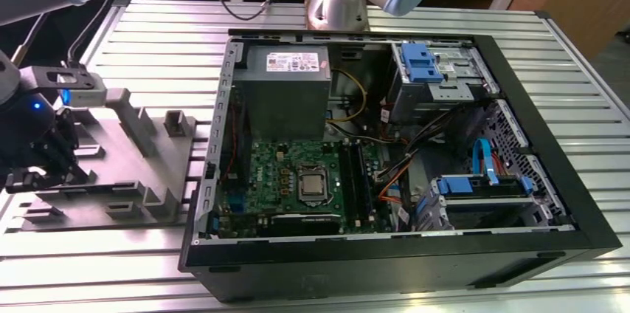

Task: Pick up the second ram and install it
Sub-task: 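Pick up the second ram and move it above second insertion slot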

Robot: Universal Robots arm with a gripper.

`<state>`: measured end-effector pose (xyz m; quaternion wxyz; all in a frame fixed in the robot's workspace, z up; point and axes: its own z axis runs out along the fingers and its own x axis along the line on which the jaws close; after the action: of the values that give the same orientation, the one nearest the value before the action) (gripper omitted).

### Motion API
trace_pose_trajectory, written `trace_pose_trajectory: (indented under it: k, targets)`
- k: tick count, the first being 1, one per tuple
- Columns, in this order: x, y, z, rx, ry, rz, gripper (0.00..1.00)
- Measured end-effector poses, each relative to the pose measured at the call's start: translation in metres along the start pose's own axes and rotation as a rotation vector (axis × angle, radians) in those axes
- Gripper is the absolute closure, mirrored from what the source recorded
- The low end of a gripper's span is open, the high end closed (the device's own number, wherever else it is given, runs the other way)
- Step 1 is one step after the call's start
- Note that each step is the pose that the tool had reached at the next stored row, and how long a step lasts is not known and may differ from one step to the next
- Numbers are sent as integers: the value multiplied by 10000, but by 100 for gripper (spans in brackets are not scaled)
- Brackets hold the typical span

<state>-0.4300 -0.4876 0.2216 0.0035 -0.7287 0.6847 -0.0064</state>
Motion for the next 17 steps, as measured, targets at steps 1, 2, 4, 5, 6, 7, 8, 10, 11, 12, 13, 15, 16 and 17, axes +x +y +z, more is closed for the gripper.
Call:
trace_pose_trajectory:
  k: [1, 2, 4, 5, 6, 7, 8, 10, 11, 12, 13, 15, 16, 17]
  targets:
    - [3, 2, 11, 16, -3, 1, 90]
    - [4, 4, 21, 32, -10, 1, 90]
    - [7, 6, 41, 69, -31, 0, 90]
    - [9, 7, 51, 84, -44, 0, 90]
    - [11, 8, 59, 95, -53, 1, 90]
    - [12, 9, 67, 106, -61, 1, 90]
    - [12, 9, 68, 106, -61, 1, 90]
    - [13, 9, 67, 106, -60, 1, 90]
    - [13, 9, 67, 106, -60, 1, 90]
    - [13, 9, 67, 106, -60, 1, 90]
    - [13, 9, 67, 106, -60, 1, 89]
    - [13, 9, 68, 106, -60, 1, 83]
    - [13, 9, 67, 106, -60, 1, 77]
    - [13, 9, 68, 106, -60, 1, 77]
